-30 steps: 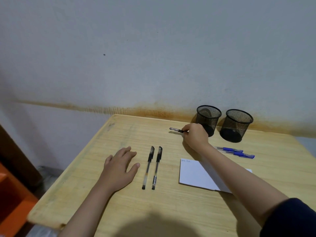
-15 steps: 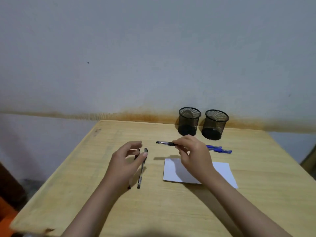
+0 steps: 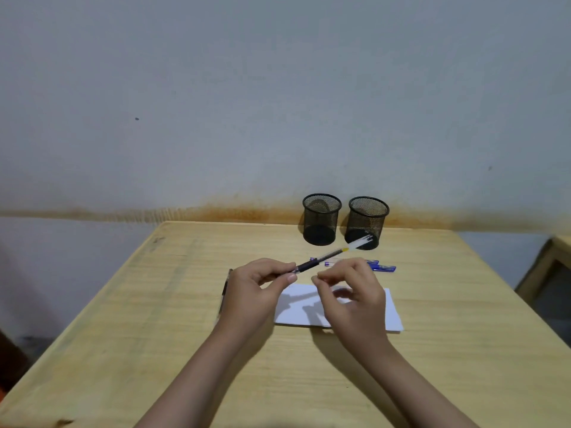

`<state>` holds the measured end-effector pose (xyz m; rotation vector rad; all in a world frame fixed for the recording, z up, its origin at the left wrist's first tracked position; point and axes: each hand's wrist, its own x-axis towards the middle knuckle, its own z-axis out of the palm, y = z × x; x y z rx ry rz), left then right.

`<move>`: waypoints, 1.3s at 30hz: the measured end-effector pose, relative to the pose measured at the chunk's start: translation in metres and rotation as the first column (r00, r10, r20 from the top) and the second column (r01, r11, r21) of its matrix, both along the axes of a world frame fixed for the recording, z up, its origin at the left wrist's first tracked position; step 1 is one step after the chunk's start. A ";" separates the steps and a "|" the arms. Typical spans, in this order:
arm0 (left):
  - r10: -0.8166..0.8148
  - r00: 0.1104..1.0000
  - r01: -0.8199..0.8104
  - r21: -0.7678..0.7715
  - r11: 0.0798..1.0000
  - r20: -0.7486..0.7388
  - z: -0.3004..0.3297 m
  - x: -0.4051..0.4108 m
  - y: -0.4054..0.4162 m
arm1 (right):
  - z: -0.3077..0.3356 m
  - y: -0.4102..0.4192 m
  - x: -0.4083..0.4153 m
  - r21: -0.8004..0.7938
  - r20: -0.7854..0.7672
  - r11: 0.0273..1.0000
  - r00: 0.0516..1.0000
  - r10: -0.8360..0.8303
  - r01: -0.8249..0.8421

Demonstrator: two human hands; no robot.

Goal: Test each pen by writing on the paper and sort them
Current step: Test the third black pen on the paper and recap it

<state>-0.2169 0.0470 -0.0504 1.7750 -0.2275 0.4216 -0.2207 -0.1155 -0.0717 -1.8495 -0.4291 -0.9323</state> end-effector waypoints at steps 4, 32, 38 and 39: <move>-0.054 0.998 0.054 -0.005 0.999 -0.014 -0.001 0.000 0.001 | 0.002 0.009 -0.004 0.433 -0.411 0.898 0.870 0.271 -0.076; 0.348 0.928 -0.336 0.106 0.936 -0.136 -0.003 0.020 0.142 | 0.019 0.010 -0.014 0.516 -0.309 0.850 0.902 0.302 -0.107; 0.386 0.891 -0.311 0.297 0.903 -0.238 -0.046 0.029 0.144 | 0.015 0.023 -0.012 0.465 -0.373 0.877 0.871 0.321 -0.125; 0.375 0.895 -0.294 0.316 0.902 -0.240 -0.049 0.029 0.144 | 0.015 0.022 -0.011 0.466 -0.384 0.877 0.866 0.321 -0.118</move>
